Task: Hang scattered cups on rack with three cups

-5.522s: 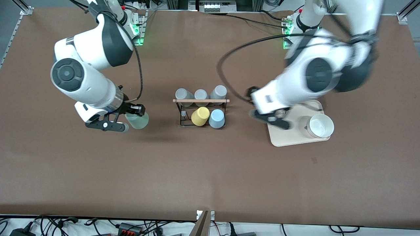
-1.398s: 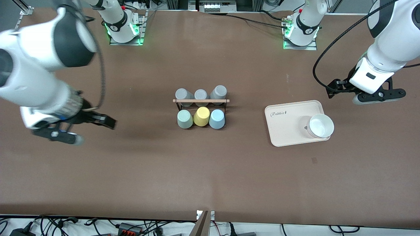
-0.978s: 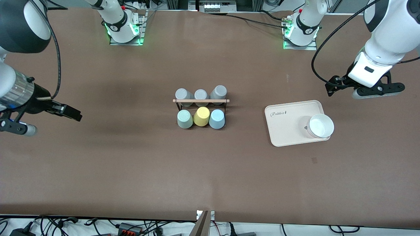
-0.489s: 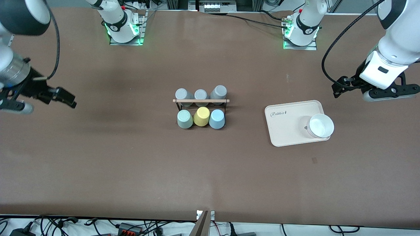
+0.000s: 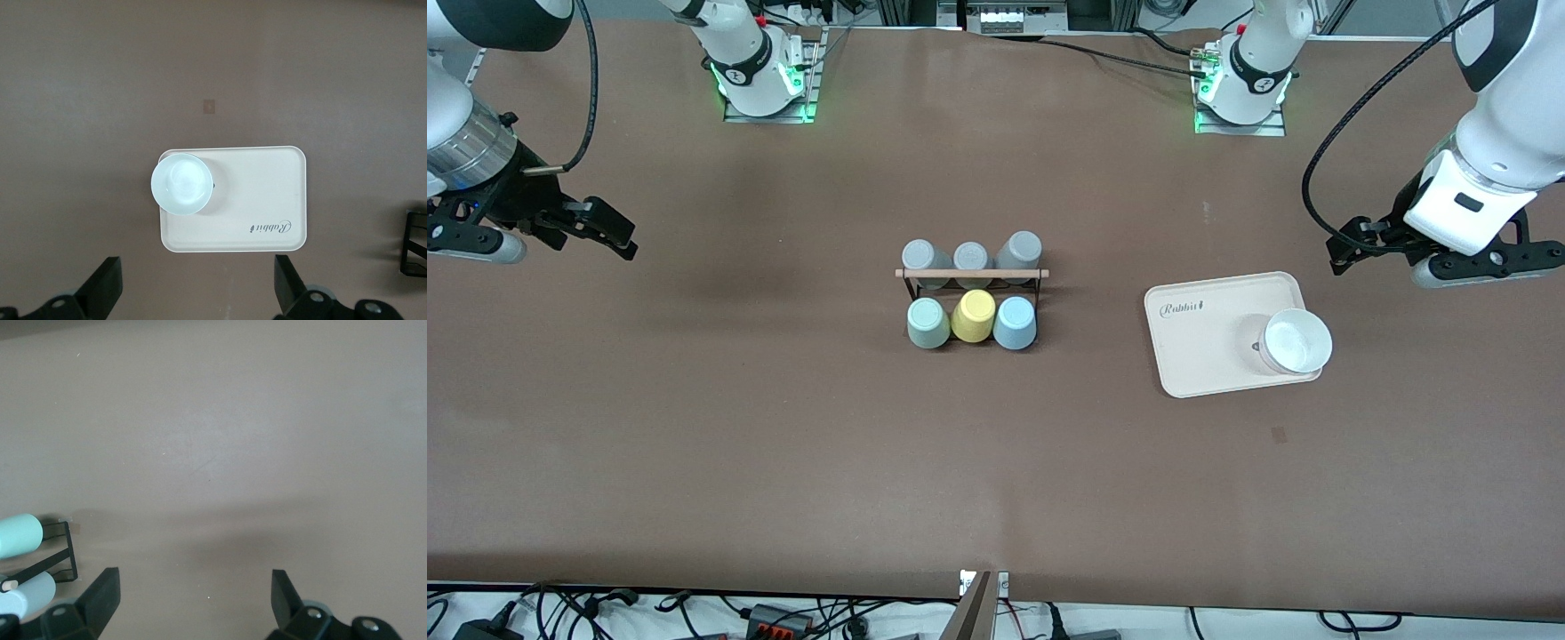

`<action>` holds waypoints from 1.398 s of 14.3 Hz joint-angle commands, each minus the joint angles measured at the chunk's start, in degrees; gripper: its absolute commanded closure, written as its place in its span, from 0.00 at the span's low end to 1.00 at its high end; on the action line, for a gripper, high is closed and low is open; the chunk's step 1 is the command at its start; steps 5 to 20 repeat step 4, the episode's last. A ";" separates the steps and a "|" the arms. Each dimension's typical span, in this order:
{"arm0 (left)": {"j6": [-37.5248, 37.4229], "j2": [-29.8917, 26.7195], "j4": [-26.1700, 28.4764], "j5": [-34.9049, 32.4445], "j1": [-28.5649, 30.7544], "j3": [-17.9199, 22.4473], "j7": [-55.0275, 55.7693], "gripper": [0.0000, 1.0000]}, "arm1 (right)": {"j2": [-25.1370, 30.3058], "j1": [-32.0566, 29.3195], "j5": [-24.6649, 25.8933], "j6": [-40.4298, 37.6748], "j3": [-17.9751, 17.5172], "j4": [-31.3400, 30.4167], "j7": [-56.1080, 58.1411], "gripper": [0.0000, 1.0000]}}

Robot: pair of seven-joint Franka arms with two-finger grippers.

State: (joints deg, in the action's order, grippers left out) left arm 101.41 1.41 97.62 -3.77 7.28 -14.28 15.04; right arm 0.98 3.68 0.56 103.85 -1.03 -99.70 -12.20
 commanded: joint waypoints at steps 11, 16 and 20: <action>-2.36 1.75 -2.79 1.31 0.36 -0.05 -1.68 0.00 | -3.61 -1.21 0.06 -6.11 -0.55 6.96 4.46 0.00; -2.36 1.75 -2.79 1.31 0.36 -0.05 -1.68 0.00 | -3.61 -1.21 0.06 -6.11 -0.55 6.96 4.46 0.00; -2.36 1.75 -2.79 1.31 0.36 -0.05 -1.68 0.00 | -3.61 -1.21 0.06 -6.11 -0.55 6.96 4.46 0.00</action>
